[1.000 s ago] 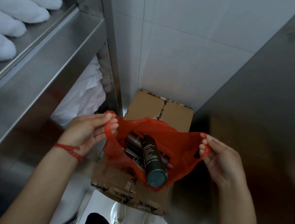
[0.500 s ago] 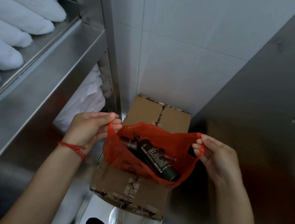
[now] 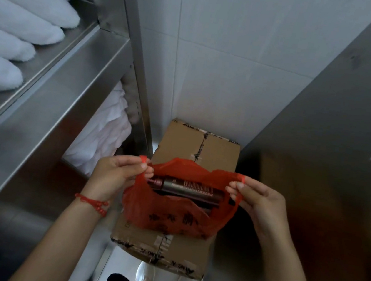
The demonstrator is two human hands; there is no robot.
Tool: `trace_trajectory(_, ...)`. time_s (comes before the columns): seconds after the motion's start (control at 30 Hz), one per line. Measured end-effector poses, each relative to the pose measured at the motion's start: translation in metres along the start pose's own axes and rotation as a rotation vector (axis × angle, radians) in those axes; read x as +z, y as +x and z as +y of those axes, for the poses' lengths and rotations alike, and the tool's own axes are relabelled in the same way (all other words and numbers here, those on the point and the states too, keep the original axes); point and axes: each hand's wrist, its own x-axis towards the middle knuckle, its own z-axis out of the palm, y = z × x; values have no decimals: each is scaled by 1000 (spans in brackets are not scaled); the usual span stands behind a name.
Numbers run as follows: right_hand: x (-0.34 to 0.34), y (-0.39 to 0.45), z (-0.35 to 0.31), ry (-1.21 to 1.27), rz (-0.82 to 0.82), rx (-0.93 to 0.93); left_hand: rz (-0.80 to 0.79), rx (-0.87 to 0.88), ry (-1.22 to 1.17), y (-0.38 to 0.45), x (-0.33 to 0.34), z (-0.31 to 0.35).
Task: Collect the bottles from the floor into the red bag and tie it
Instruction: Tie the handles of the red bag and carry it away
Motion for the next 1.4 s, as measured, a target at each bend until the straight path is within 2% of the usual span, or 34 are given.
trace_trajectory(0.13, -2, -2, 20, -169, 6, -43, 12, 53, 72, -4, 0, -16)
trace_trajectory(0.43, -11, -11, 46, -235, 26, -187, 42, 199, 308, -12, -7, -49)
trace_trajectory(0.67, -22, -16, 64, -346, 110, -348, 279, 578, 622, -18, -25, -68)
trace_trajectory(0.73, -20, -14, 61, -389, 104, -434, 295, 638, 642, -12, -22, -63)
trace_trajectory(0.8, -16, -8, 56, -437, 99, -522, 240, 675, 643, -2, -16, -56)
trace_trajectory(0.9, -8, 7, 49, -447, 59, -510, 86, 637, 512, 19, -8, -47)
trace_trajectory(1.07, 12, 32, 44, -321, -143, -466, -113, 545, 313, 56, 7, -42)
trace_trajectory(1.2, 37, 44, 45, -233, -228, -415, -170, 462, 230, 76, 22, -45)
trace_trajectory(1.4, 62, 49, 61, -280, -358, -412, -191, 391, 208, 84, 51, -60)
